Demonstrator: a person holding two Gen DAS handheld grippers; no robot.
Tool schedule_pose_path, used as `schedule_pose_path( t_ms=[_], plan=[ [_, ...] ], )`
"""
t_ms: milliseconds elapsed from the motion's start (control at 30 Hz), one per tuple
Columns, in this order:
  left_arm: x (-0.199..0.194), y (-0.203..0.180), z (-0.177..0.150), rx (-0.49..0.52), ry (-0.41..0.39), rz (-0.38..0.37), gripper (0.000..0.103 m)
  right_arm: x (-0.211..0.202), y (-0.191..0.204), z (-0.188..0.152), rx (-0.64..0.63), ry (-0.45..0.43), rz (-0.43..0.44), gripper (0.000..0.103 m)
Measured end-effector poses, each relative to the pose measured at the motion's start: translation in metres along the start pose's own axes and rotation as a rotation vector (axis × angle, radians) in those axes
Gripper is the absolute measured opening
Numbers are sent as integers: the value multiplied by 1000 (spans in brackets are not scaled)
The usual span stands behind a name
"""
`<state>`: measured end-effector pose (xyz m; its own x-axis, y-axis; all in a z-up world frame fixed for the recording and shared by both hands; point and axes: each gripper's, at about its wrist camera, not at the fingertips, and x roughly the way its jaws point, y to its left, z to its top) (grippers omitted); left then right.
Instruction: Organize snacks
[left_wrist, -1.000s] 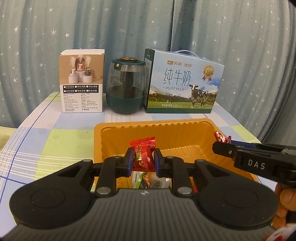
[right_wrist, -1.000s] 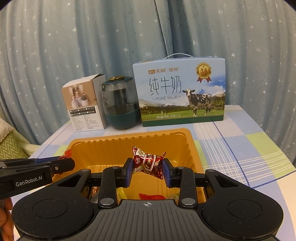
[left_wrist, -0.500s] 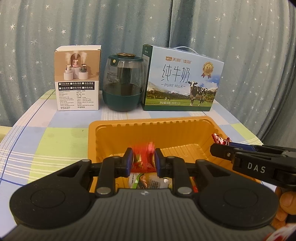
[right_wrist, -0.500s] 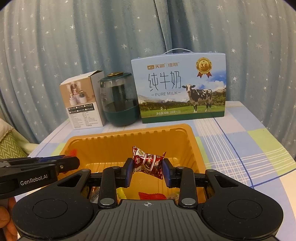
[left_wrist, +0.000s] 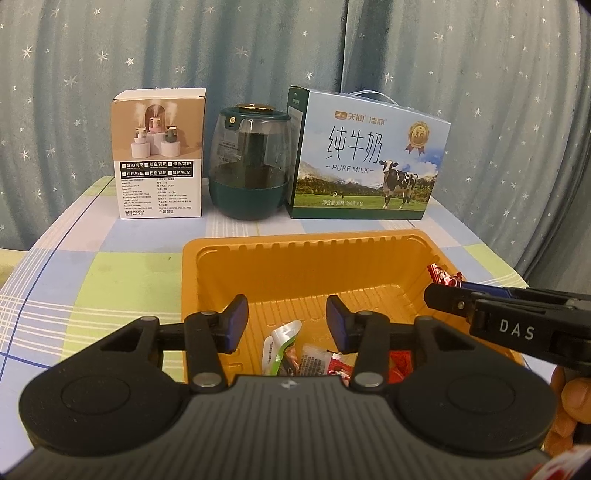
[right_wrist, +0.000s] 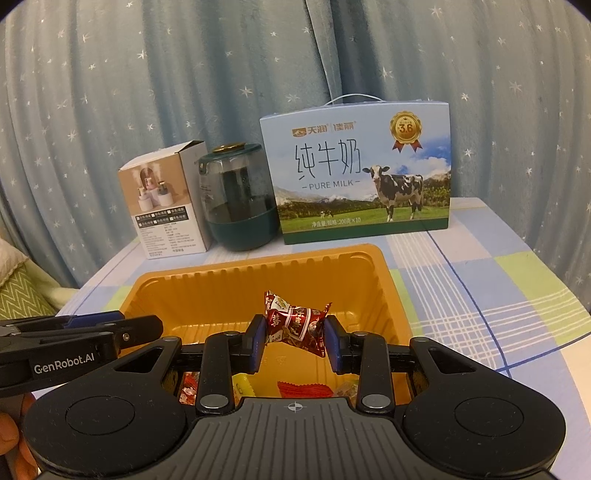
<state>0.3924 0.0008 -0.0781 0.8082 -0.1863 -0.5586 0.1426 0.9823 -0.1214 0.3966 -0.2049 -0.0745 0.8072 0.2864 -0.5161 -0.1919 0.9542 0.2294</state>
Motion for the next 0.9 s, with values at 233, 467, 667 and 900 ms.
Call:
schedule_pose_path(
  t_ms=[233,467,667,900],
  plan=[
    [0,-1,0,4,1,5,42,0,0,1,2,-1,3,34],
    [-1,-1,0,6,0,8,42,0,1,1,3,2,5,34],
    [-1,-1,1,11,-4,18,49,0,-2,0,23,-8,23,62],
    [-1,0,1,13,-3,23,53,-6,-12,5,69,-48,4,64]
  ],
)
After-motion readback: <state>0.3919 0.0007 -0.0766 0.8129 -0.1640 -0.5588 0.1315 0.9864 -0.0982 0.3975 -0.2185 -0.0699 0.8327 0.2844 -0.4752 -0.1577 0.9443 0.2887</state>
